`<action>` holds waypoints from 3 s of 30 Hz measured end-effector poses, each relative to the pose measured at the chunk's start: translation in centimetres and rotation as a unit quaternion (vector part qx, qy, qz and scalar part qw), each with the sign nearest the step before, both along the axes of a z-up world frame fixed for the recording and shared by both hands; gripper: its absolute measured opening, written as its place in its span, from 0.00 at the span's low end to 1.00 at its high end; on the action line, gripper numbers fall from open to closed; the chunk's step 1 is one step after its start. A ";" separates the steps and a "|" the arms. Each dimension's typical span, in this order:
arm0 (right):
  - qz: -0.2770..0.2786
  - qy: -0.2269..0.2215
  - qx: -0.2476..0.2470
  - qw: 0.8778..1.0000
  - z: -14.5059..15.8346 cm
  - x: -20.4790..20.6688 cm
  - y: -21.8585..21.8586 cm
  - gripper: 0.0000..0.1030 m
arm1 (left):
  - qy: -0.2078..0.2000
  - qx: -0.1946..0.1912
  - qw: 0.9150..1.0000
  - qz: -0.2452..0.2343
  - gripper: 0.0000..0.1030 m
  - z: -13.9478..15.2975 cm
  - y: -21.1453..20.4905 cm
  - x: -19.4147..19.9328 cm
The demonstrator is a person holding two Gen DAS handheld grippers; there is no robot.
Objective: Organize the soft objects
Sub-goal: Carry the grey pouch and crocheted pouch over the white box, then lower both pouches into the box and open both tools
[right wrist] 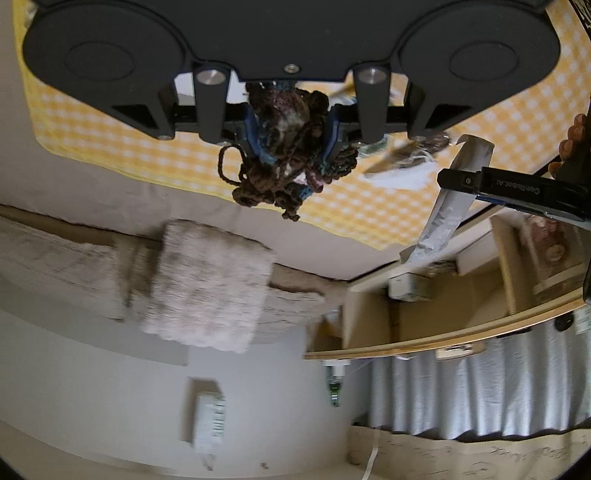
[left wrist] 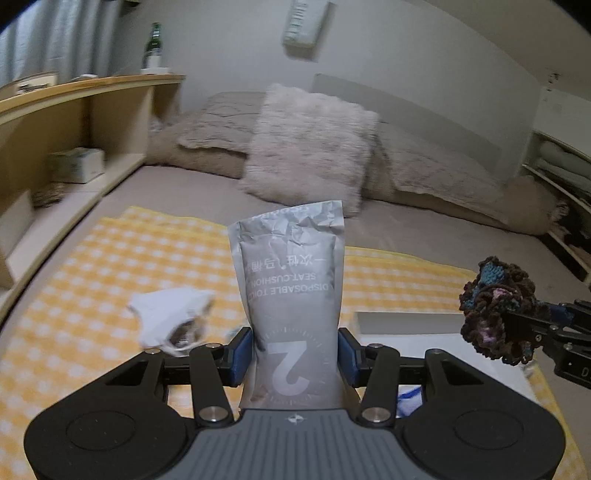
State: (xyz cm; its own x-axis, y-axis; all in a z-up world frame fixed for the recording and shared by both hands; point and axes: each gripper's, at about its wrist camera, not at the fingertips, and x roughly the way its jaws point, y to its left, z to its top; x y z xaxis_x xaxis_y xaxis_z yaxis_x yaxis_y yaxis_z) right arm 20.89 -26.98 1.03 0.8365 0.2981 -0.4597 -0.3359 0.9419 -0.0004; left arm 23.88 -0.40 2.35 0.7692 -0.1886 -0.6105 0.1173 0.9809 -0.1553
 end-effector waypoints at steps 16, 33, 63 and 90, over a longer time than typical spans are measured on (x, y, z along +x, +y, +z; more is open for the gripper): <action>-0.113 -0.001 0.017 0.993 -0.5 -2.8 -11.3 0.36 | -0.021 -0.051 0.993 -0.102 0.48 -0.6 -11.1 0.0; -0.197 0.032 0.023 0.980 -2.9 -4.5 -19.2 0.36 | 0.069 -0.211 0.954 -0.203 0.48 -6.8 -22.9 1.3; -0.167 0.179 0.052 0.968 -9.4 -1.9 -20.1 0.41 | 0.198 -0.179 0.954 -0.140 0.77 -16.7 -25.9 4.1; -0.170 0.139 0.047 0.975 -6.6 -4.8 -20.0 0.41 | 0.148 -0.104 0.969 -0.165 0.78 -9.9 -23.3 0.1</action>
State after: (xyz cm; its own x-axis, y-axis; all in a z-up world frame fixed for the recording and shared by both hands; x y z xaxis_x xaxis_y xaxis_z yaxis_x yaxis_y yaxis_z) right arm 16.14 -47.03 -5.54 0.7413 0.0775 -0.6667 0.0201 0.9903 0.1375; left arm 23.98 -23.70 -7.55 0.4424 -0.5379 -0.7176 0.3394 0.8410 -0.4212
